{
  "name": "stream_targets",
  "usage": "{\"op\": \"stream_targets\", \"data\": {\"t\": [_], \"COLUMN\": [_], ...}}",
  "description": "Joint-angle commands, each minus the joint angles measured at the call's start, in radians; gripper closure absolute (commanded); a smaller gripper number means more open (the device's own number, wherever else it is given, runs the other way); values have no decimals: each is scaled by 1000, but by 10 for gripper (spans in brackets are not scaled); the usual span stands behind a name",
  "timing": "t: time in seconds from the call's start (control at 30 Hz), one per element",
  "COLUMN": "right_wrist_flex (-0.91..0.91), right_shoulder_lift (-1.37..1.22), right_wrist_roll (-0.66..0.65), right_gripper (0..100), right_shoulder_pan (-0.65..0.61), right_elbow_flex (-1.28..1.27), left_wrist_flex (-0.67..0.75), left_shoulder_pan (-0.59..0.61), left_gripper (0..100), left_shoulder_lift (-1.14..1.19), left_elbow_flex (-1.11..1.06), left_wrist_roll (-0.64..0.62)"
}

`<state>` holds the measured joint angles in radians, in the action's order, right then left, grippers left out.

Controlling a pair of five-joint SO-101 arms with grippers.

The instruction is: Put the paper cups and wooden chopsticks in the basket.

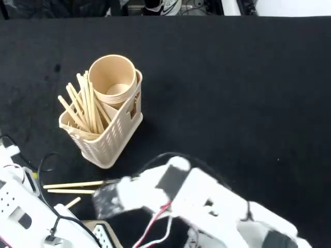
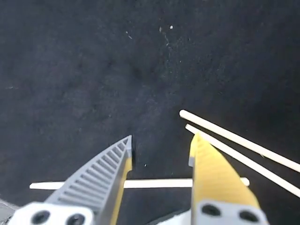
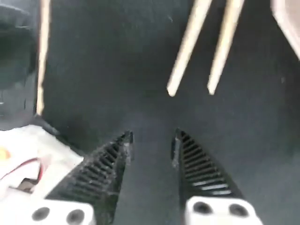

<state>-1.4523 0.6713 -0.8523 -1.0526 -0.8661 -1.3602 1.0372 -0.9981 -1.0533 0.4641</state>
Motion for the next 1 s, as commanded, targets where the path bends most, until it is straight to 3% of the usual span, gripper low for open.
{"op": "stream_targets", "data": {"t": [0.0, 0.4, 0.83, 0.97], "right_wrist_flex": [110, 462, 557, 568], "right_shoulder_lift": [-99, -381, -387, -389], "right_wrist_roll": [17, 68, 180, 181], "right_gripper": [847, 850, 845, 792], "right_shoulder_pan": [-60, -57, -57, -58], "right_elbow_flex": [25, 8, 28, 27], "left_wrist_flex": [104, 244, 278, 278], "left_shoulder_pan": [8, 18, 18, 19], "left_gripper": [797, 798, 801, 801], "left_shoulder_lift": [-8, -8, -9, -9], "left_elbow_flex": [-102, -278, -325, -326], "left_wrist_roll": [9, 8, 14, 15]}}
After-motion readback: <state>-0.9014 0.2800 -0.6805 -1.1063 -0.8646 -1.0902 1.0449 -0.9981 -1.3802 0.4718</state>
